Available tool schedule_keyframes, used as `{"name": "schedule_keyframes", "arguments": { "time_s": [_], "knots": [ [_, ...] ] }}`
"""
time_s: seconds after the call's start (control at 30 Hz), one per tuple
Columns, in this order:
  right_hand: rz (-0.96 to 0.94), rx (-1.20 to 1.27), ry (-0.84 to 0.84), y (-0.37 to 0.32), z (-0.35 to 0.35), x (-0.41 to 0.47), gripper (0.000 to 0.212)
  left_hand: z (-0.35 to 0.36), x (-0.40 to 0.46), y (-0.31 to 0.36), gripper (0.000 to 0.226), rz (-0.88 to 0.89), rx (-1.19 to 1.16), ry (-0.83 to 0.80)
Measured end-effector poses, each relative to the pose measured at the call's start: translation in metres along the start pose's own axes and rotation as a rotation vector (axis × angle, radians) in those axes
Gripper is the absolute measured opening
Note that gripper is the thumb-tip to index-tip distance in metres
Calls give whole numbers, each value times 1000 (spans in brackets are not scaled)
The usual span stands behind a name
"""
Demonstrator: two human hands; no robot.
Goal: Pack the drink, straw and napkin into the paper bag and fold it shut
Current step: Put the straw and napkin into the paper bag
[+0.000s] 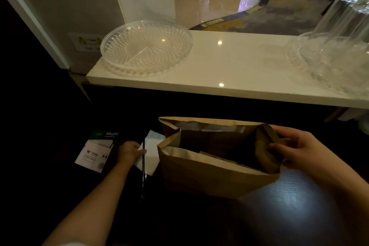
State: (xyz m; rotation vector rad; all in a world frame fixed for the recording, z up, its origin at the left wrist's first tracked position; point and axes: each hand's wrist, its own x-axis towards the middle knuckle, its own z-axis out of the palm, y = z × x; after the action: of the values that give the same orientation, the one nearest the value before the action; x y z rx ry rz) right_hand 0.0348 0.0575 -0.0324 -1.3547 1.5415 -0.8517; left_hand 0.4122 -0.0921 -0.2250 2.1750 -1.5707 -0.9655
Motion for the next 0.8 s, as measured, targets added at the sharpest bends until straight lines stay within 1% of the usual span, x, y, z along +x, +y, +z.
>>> {"name": "schedule_keyframes", "arguments": {
  "time_s": [0.03,0.1,0.13,0.17,0.2,0.23,0.27,0.3,0.37,0.4,0.43,0.5,0.57,0.6,0.67,0.73,0.8],
  "knots": [
    [-5,1,0,0,0,0,42,1,-2,0,14,-17,-7,-3],
    [-9,6,-3,1,-1,2,42,3,-3,-2,30,-32,-40,-25],
    [-8,8,-7,2,-1,2,42,1,-6,0,29,-33,-83,-33],
    [-7,7,-14,3,-1,3,42,-5,-10,5,19,-34,-133,-13],
    [-7,5,-22,4,-2,3,42,-14,-13,10,11,-16,-187,47],
    [-10,6,-30,4,-2,3,41,-28,-16,17,21,13,-230,135],
    [-14,12,-38,3,-2,3,41,-47,-20,26,28,64,-272,231],
    [-20,21,-46,3,-2,4,41,-71,-27,37,31,139,-306,330],
    [-27,41,-51,2,-2,5,43,-123,-48,65,29,311,-390,476],
    [-28,48,-48,2,-2,5,43,-145,-63,82,26,393,-473,513],
    [-33,50,-45,2,-2,6,44,-163,-81,99,22,479,-577,508],
    [-48,50,-50,1,-3,6,46,-179,-124,135,14,699,-738,423],
    [-60,61,-68,2,-4,6,45,-170,-157,171,8,902,-828,250],
    [-64,66,-76,2,-4,6,44,-159,-167,185,8,968,-849,142],
    [-64,74,-95,3,-5,6,44,-134,-178,209,16,1016,-792,-30],
    [-62,87,-104,2,-5,6,48,-106,-180,225,18,1055,-628,-158],
    [-68,93,-109,2,-6,6,48,-84,-175,231,28,1030,-476,-264]
  ]
}}
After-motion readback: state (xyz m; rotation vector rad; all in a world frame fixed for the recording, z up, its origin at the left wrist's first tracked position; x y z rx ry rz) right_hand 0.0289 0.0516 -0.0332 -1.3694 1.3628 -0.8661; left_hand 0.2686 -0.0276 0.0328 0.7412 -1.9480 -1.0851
